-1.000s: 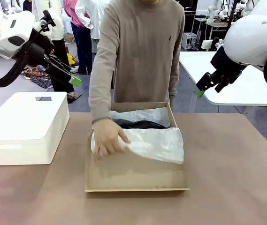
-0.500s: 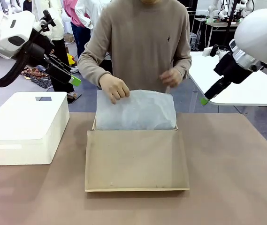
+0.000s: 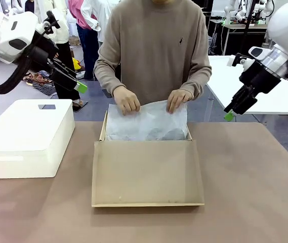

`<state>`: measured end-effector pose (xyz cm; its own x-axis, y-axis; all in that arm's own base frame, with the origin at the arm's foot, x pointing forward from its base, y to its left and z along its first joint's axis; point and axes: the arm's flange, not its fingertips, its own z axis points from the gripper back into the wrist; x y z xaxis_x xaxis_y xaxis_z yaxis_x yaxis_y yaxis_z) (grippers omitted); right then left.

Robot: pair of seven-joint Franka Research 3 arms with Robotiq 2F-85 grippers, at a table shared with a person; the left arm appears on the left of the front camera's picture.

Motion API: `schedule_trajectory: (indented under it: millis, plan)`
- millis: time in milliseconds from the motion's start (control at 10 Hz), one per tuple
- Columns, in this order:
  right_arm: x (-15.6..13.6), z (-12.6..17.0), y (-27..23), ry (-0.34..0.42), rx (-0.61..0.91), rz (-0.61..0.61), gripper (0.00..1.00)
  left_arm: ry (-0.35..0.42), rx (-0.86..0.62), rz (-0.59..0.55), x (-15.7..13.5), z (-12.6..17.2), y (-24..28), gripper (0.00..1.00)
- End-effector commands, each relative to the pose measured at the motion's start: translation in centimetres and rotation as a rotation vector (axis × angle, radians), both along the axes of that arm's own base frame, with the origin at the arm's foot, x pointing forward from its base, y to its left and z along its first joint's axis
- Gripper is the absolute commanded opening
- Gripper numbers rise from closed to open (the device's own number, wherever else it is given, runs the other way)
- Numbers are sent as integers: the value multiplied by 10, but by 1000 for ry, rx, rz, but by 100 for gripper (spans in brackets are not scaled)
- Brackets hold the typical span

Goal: Pack the shoes into the box.
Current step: Close the Shoes Box.

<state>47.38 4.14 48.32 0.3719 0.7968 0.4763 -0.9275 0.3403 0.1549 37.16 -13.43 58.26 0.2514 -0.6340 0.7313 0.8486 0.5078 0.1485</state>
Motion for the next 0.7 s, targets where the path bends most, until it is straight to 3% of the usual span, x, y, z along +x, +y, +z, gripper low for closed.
schedule_trajectory:
  millis: [0, 100, 400, 600]
  plan:
    - [10, 4, -4, -5, 31, 75, 6, -2, -16, -22, 1, -2, 2, 100]
    - [11, 3, -4, 7, 49, 104, 0, -2, -16, -22, 1, -2, 2, 100]
    - [13, 2, -1, 28, 104, 165, 0, -2, -16, -22, 1, -2, 2, 100]
    - [12, 2, 0, 3, 105, 171, 0, -2, -16, -22, 1, -2, 2, 100]
